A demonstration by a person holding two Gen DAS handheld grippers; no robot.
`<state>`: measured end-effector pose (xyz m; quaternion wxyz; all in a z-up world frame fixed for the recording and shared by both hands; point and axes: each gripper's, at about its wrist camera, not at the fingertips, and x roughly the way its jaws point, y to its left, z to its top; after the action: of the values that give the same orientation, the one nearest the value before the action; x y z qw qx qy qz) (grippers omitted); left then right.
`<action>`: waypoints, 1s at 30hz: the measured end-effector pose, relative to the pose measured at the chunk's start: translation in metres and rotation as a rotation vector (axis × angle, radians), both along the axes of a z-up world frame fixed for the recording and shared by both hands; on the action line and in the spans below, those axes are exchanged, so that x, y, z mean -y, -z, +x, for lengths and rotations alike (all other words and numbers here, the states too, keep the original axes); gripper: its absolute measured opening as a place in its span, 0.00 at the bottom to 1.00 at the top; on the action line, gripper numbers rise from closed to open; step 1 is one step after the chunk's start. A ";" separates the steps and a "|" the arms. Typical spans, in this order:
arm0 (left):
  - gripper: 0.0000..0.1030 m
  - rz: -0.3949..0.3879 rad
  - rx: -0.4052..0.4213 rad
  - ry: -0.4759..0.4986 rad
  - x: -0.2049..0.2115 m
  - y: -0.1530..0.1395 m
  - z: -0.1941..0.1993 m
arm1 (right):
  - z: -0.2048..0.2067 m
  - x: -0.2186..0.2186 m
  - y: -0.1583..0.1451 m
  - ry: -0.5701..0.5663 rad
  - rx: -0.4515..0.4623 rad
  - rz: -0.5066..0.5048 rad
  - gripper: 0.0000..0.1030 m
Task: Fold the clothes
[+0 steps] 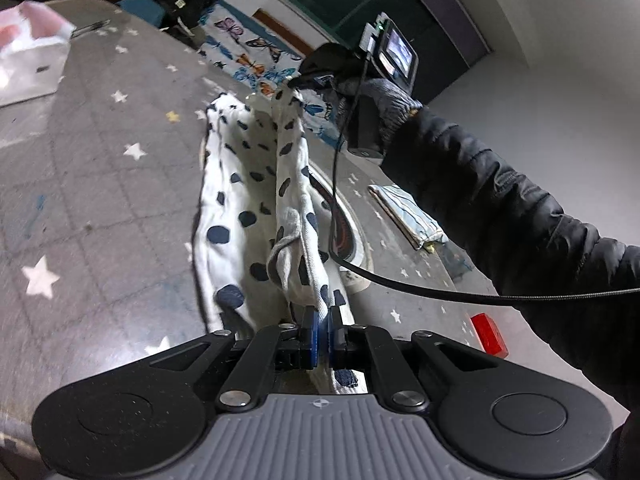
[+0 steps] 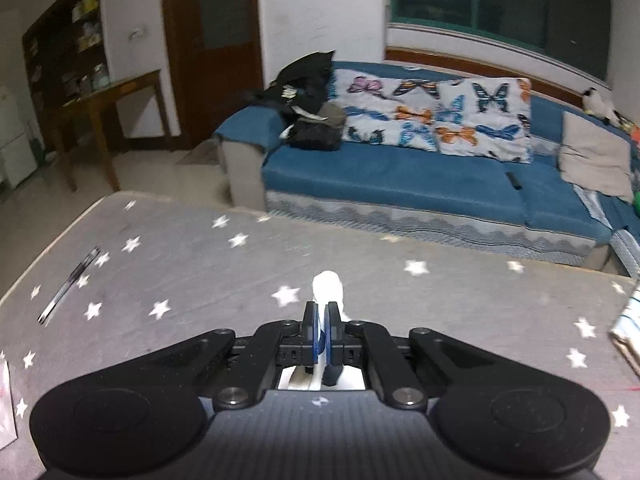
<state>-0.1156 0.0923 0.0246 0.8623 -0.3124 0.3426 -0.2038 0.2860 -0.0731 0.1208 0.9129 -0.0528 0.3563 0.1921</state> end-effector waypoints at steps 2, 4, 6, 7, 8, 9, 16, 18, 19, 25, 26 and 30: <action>0.04 -0.001 -0.014 -0.006 -0.001 0.004 -0.002 | -0.001 -0.017 0.007 -0.023 -0.008 -0.007 0.03; 0.04 0.000 -0.031 -0.015 -0.003 0.007 -0.004 | -0.002 -0.034 0.015 -0.046 -0.016 -0.013 0.03; 0.04 0.000 -0.038 -0.025 -0.005 0.008 -0.006 | -0.003 -0.041 0.020 -0.054 -0.027 -0.003 0.03; 0.04 0.000 -0.038 -0.029 -0.005 0.008 -0.007 | -0.003 -0.044 0.023 -0.059 -0.035 0.008 0.03; 0.04 -0.001 -0.039 -0.033 -0.006 0.008 -0.009 | -0.002 -0.046 0.025 -0.059 -0.040 0.012 0.03; 0.04 0.000 -0.039 -0.035 -0.006 0.008 -0.010 | -0.001 -0.048 0.028 -0.059 -0.046 0.017 0.03; 0.04 0.009 -0.044 -0.040 -0.001 0.007 -0.017 | 0.003 -0.051 0.043 -0.085 -0.104 0.080 0.03; 0.04 0.011 -0.051 -0.041 -0.001 0.007 -0.018 | 0.003 -0.052 0.047 -0.097 -0.126 0.098 0.03; 0.04 0.012 -0.058 -0.043 -0.001 0.007 -0.019 | 0.003 -0.052 0.048 -0.103 -0.136 0.107 0.03; 0.05 0.015 -0.067 -0.047 -0.002 0.002 -0.023 | -0.005 -0.058 0.045 -0.167 -0.133 0.103 0.08; 0.05 0.017 -0.064 -0.046 -0.001 0.001 -0.023 | -0.007 -0.058 0.042 -0.177 -0.129 0.091 0.08; 0.05 0.020 -0.060 -0.048 0.000 0.001 -0.025 | -0.017 -0.062 0.040 -0.220 -0.156 0.034 0.12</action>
<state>-0.1411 0.0922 0.0233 0.8593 -0.3177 0.3630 -0.1702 0.2693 -0.0111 0.0812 0.8567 -0.0609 0.4148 0.3006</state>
